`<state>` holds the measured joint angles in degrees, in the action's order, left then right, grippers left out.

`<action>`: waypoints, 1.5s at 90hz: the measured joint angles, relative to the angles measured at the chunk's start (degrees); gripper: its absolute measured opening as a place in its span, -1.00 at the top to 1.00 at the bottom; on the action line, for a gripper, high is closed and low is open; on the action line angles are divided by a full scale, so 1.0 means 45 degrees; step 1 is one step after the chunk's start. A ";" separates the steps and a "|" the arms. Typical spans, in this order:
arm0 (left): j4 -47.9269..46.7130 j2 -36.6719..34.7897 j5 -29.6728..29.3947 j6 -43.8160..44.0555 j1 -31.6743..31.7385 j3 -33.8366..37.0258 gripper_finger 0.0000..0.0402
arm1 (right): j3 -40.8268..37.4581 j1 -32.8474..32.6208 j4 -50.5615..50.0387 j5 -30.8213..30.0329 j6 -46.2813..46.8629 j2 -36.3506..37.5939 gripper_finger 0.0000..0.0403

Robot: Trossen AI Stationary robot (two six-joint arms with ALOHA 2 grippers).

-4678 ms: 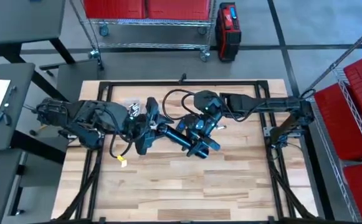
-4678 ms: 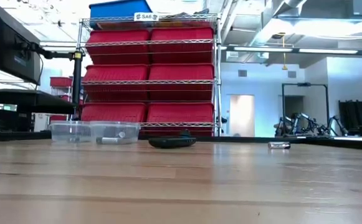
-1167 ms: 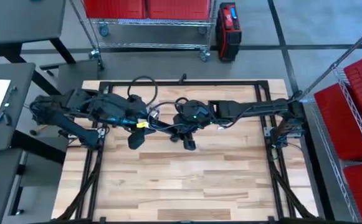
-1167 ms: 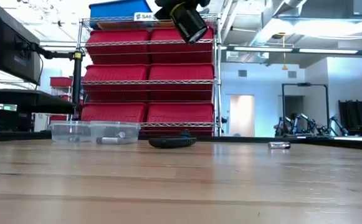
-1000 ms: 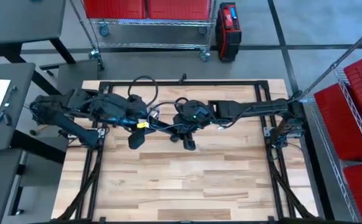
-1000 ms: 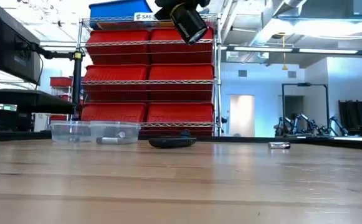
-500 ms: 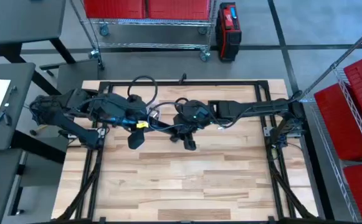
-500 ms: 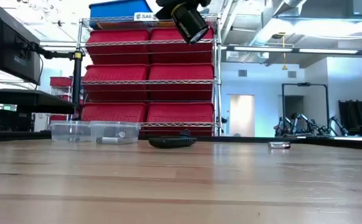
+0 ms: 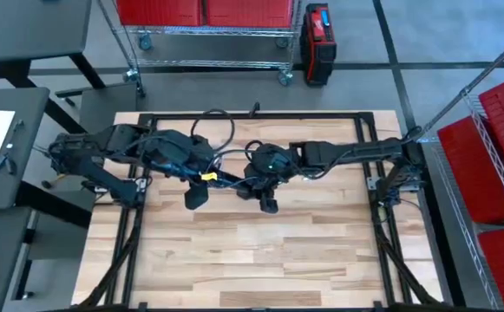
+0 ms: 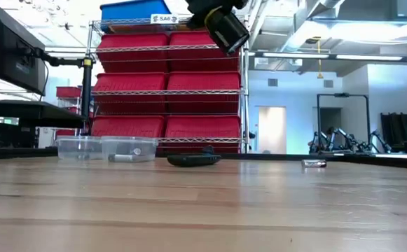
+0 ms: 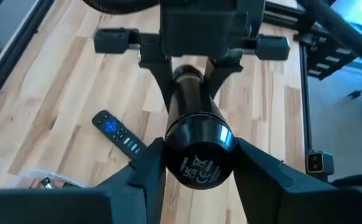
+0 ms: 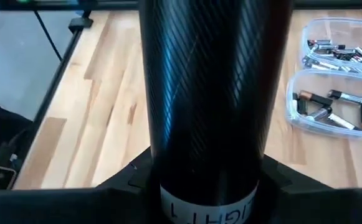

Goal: Insert battery
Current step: Close the flashlight battery compartment

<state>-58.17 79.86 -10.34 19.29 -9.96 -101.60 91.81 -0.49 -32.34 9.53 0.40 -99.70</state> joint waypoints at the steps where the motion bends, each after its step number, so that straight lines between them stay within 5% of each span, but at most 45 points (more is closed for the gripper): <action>1: 0.0000 0.0029 0.0020 0.0002 0.0003 0.0000 0.34 | 0.0000 0.0000 0.0002 0.0025 0.0036 0.0000 0.33; 25: -0.0595 0.0709 0.1378 0.0146 0.0196 -0.0005 0.34 | 0.0000 -0.0010 -0.0793 0.0913 0.0852 -0.0005 0.33; 76: -0.0823 0.1224 0.2063 -0.0193 0.0186 0.0010 0.35 | 0.0699 0.0010 -0.2385 0.1971 0.1430 -0.0024 0.33; 135: 0.0109 0.1233 0.2034 -0.2679 0.0053 0.0024 0.35 | 0.0704 0.0238 -0.2269 0.5828 0.3941 0.0024 0.33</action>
<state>-57.67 85.41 -1.18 7.23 -9.72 -101.49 94.98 0.58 -42.56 35.76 18.14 -99.59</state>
